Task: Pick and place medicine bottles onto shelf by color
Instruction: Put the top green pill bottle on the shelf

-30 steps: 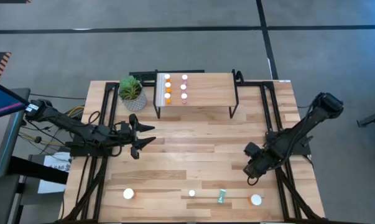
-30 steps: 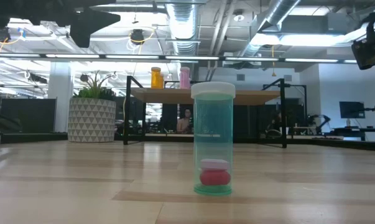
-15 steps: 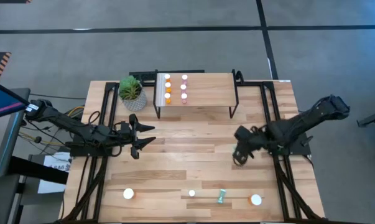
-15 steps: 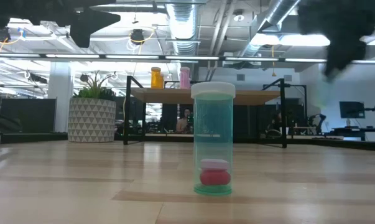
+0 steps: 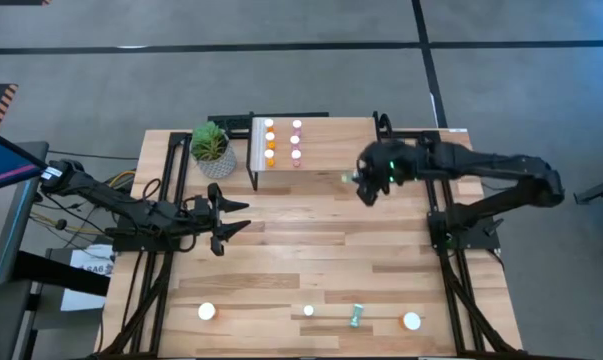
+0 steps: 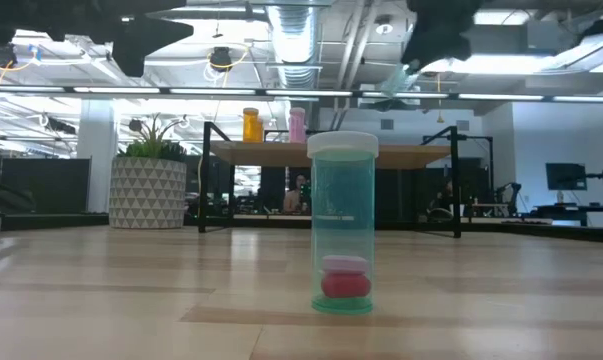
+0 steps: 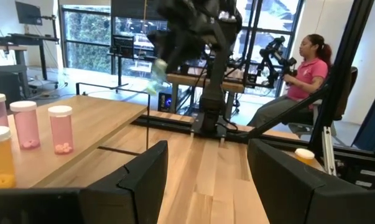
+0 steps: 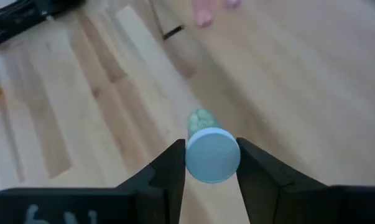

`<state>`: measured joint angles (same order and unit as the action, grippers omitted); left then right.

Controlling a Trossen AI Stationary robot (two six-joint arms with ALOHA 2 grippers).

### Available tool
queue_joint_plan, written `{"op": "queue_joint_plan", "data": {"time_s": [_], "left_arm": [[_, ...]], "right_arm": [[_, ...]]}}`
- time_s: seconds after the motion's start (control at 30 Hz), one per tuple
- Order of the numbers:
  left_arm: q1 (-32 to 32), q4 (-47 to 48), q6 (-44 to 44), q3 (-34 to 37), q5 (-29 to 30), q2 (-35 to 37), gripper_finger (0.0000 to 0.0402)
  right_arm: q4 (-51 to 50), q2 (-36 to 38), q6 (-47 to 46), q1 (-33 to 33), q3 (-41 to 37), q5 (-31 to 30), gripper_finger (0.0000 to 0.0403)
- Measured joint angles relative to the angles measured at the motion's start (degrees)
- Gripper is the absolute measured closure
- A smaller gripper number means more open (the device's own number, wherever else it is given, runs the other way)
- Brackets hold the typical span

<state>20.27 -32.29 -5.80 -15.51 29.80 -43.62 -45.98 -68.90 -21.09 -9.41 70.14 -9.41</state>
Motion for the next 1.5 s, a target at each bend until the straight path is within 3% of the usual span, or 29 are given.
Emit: {"op": "queue_joint_plan", "data": {"time_s": [0.47,1.0,1.5], "left_arm": [[0.0,1.7,0.2,0.0,0.6,0.0,0.0194],[0.0,4.2,-0.6,0.0,0.6,0.0,0.0194],[0.0,5.1,-0.9,0.0,0.6,0.0,0.0194]], "right_arm": [[-2.2,-19.2,16.6,-16.5,21.4,8.3,0.0253],[-22.0,-41.7,22.7,-23.5,48.6,8.2,0.0253],[-27.3,-46.7,22.7,-25.0,53.1,8.0,0.0253]]}}
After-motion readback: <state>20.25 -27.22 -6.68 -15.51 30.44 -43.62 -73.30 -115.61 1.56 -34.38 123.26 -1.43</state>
